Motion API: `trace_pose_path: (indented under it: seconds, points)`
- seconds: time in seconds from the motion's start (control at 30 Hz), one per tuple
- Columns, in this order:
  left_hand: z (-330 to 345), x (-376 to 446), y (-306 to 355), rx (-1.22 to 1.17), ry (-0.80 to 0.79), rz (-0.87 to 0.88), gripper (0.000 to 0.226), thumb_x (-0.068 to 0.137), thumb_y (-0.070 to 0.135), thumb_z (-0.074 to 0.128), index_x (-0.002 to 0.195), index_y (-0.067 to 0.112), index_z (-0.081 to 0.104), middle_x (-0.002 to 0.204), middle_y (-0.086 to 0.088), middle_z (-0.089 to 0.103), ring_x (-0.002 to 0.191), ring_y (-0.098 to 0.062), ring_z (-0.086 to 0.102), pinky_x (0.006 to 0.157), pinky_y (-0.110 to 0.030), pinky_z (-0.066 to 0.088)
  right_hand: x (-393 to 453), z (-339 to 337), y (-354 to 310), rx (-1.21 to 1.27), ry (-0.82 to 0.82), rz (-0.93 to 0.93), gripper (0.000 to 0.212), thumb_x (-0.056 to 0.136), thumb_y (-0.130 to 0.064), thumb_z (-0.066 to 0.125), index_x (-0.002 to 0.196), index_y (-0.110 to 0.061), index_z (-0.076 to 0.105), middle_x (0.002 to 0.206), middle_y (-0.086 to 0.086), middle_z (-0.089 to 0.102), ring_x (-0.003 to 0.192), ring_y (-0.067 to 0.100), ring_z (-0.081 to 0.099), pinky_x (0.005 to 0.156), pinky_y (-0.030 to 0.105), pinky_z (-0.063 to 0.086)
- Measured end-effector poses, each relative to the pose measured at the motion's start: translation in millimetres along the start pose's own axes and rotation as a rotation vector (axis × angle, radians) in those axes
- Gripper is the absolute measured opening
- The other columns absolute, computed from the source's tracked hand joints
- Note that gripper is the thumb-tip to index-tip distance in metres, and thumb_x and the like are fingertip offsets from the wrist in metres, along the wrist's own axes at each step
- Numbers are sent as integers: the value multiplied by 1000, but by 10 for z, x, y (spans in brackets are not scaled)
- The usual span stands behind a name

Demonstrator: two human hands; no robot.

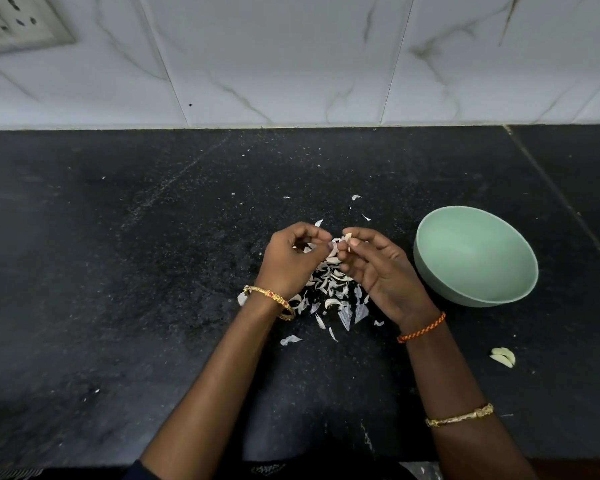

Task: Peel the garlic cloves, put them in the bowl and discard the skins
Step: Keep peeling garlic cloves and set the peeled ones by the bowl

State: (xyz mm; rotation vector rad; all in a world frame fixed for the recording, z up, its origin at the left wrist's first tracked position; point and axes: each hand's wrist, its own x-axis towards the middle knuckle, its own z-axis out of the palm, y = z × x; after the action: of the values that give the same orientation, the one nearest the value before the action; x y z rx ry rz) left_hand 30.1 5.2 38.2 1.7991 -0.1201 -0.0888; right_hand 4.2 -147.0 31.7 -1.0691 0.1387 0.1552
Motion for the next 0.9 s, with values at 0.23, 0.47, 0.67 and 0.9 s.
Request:
trace_pose_path:
  seconds: [0.23,0.47,0.67,0.9]
  points:
    - [34,-31,23,76,0,111,12,82,25,73,92,18,74,89,4,71,58,10,53,53,-7,35,-32,18,-15,-221,40,-84,19,77,-12,67,94,-1,68,82,9,74,72,15,70,65,22,57]
    - [62,3,-44,62,74,44,5,83,19,71,82,16,75,81,12,69,80,1,64,73,-14,48,22,58,55,-515,150,-148,8,87,-2,65,83,-8,68,74,4,70,64,5,63,63,18,53]
    - [117,-20,-38,-230,93,-121,7,86,9,67,82,11,72,75,5,69,60,5,60,61,-7,45,29,115,112,-491,160,-190,19,89,4,59,80,-12,66,70,4,66,59,2,61,63,16,52]
    - [122,-31,-31,-382,29,-237,9,89,12,63,91,8,71,54,13,61,40,2,44,42,-8,34,40,168,123,-493,159,-161,22,95,1,52,79,-11,62,67,1,58,60,2,54,63,16,49]
